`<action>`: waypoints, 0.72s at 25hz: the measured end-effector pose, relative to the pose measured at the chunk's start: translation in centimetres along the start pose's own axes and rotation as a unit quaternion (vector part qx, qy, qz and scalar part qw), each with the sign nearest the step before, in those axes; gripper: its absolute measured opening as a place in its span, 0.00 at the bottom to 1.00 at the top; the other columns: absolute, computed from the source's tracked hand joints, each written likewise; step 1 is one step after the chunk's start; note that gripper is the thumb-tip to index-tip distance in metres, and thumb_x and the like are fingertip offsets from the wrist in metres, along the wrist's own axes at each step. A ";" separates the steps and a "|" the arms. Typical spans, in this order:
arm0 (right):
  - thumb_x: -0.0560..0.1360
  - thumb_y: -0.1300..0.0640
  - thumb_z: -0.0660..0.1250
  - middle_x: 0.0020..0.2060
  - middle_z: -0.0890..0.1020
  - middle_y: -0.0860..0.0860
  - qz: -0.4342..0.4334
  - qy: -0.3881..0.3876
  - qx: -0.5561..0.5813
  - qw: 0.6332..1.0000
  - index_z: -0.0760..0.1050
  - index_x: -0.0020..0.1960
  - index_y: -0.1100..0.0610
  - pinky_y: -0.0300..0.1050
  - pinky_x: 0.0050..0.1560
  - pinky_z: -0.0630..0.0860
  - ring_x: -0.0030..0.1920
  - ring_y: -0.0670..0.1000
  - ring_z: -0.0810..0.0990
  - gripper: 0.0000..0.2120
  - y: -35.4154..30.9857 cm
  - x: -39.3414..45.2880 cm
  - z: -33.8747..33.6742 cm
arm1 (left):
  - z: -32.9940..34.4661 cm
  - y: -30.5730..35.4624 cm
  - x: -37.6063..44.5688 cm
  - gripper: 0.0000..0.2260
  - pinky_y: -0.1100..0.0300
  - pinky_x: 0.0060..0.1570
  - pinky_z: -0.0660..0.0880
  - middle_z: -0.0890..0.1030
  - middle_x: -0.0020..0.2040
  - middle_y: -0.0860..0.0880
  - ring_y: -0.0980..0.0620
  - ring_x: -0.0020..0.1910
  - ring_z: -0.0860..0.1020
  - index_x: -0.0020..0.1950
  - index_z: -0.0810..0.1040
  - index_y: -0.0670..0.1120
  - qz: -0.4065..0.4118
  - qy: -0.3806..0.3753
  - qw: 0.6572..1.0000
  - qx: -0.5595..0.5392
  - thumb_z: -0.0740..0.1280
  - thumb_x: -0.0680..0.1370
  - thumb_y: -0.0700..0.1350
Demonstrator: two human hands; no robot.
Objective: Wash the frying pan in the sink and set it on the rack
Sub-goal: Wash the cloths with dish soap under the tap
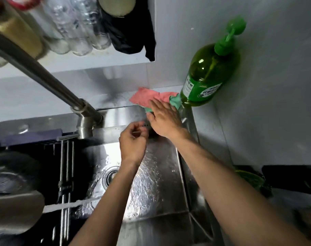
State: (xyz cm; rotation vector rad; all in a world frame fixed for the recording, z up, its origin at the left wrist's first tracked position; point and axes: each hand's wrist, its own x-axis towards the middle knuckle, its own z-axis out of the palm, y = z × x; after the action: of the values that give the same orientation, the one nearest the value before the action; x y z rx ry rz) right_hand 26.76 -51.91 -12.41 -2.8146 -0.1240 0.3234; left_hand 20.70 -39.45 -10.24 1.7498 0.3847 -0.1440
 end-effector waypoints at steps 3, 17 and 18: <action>0.81 0.50 0.57 0.72 0.70 0.55 -0.002 0.002 -0.023 1.000 0.68 0.72 0.53 0.52 0.72 0.56 0.72 0.58 0.65 0.20 0.0 0.6 -1.1 | 3.6 5.6 2.9 0.13 0.66 0.46 0.76 0.82 0.43 0.57 0.64 0.41 0.77 0.49 0.80 0.53 0.158 -0.011 0.986 0.050 0.73 0.69 0.39; 0.83 0.46 0.51 0.80 0.56 0.51 -0.015 0.026 -0.006 1.000 0.54 0.81 0.53 0.50 0.77 0.36 0.80 0.53 0.49 0.28 3.2 -0.5 1.5 | 6.2 15.5 8.3 0.40 0.51 0.62 0.75 0.77 0.62 0.44 0.51 0.61 0.77 0.66 0.67 0.42 0.334 -0.178 0.926 -0.012 0.83 0.59 0.45; 0.83 0.45 0.51 0.80 0.56 0.50 0.000 0.026 0.001 1.000 0.53 0.81 0.51 0.51 0.78 0.37 0.80 0.52 0.50 0.28 4.1 -0.2 1.4 | 5.4 15.8 8.3 0.40 0.51 0.63 0.74 0.76 0.62 0.43 0.50 0.62 0.77 0.66 0.67 0.42 0.341 -0.175 0.924 -0.005 0.83 0.60 0.44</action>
State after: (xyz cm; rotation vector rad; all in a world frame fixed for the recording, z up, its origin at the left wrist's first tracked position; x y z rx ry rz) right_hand 26.43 -55.42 -14.91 -2.8183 -0.1124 0.2503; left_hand 34.34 -45.89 0.76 1.7104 -0.4898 0.0501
